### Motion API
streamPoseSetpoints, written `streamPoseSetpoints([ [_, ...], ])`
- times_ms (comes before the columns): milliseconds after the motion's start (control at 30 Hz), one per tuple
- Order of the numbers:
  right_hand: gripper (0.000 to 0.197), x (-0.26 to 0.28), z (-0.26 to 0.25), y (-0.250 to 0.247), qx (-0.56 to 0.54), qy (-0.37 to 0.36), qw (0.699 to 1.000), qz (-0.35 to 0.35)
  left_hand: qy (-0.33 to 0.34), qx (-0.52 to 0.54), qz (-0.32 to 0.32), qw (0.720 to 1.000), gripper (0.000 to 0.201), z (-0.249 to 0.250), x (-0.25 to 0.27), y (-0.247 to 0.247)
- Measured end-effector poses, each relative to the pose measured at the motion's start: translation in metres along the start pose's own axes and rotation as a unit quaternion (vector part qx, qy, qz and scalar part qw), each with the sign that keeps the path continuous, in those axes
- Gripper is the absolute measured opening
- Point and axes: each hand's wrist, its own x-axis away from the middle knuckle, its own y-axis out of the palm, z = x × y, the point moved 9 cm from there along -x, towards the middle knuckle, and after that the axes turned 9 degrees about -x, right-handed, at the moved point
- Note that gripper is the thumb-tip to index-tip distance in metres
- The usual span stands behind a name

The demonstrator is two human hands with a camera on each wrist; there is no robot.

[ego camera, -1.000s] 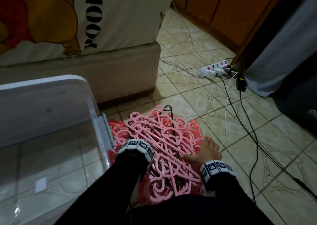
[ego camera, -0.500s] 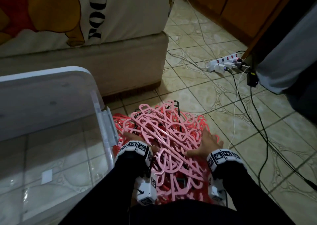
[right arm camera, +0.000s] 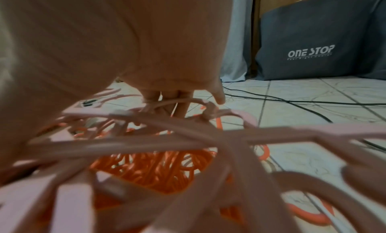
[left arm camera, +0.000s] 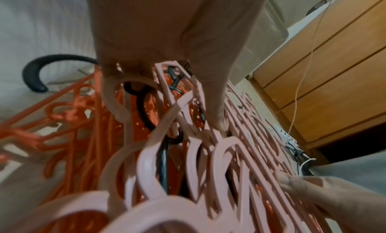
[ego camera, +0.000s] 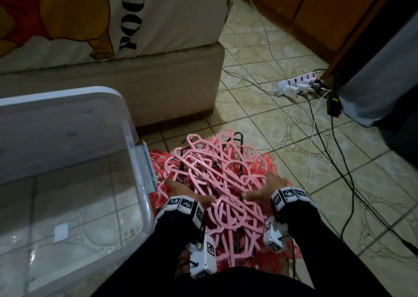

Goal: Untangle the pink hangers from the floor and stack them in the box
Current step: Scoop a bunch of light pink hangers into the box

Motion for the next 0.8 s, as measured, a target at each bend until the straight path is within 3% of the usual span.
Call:
streamPoseSetpoints([
  [100, 0.109, 0.0, 0.003, 0.001, -0.026, -0.005, 1.0, -0.014, -0.02, 0.036, -0.024, 0.999, 0.141, -0.004, -0.001, 0.008],
  [200, 0.107, 0.0, 0.002, 0.002, -0.051, -0.008, 0.998, -0.028, -0.045, 0.129, -0.142, 0.98, 0.131, -0.002, -0.002, 0.028],
  [233, 0.106, 0.0, 0.002, 0.003, -0.056, -0.01, 0.998, -0.032, -0.045, 0.149, -0.15, 0.976, 0.129, 0.0, 0.0, 0.029],
  [300, 0.105, 0.001, 0.004, 0.004, -0.066, -0.009, 0.997, -0.038, -0.048, 0.191, -0.115, 0.974, 0.13, 0.001, 0.003, 0.022],
  [400, 0.107, 0.001, 0.01, 0.007, -0.072, -0.001, 0.997, -0.039, -0.039, 0.164, -0.024, 0.985, 0.108, 0.001, 0.003, -0.001],
  [600, 0.096, -0.001, 0.01, 0.007, -0.101, -0.019, 0.994, -0.029, -0.064, 0.204, -0.03, 0.976, 0.106, 0.0, 0.008, -0.001],
  [733, 0.096, -0.005, 0.012, 0.012, -0.09, -0.018, 0.995, -0.026, -0.09, 0.072, 0.003, 0.993, 0.118, -0.002, 0.017, -0.008],
  [800, 0.096, -0.007, 0.013, 0.014, -0.098, -0.016, 0.995, -0.026, -0.09, 0.084, 0.027, 0.992, 0.12, -0.004, 0.018, -0.008],
])
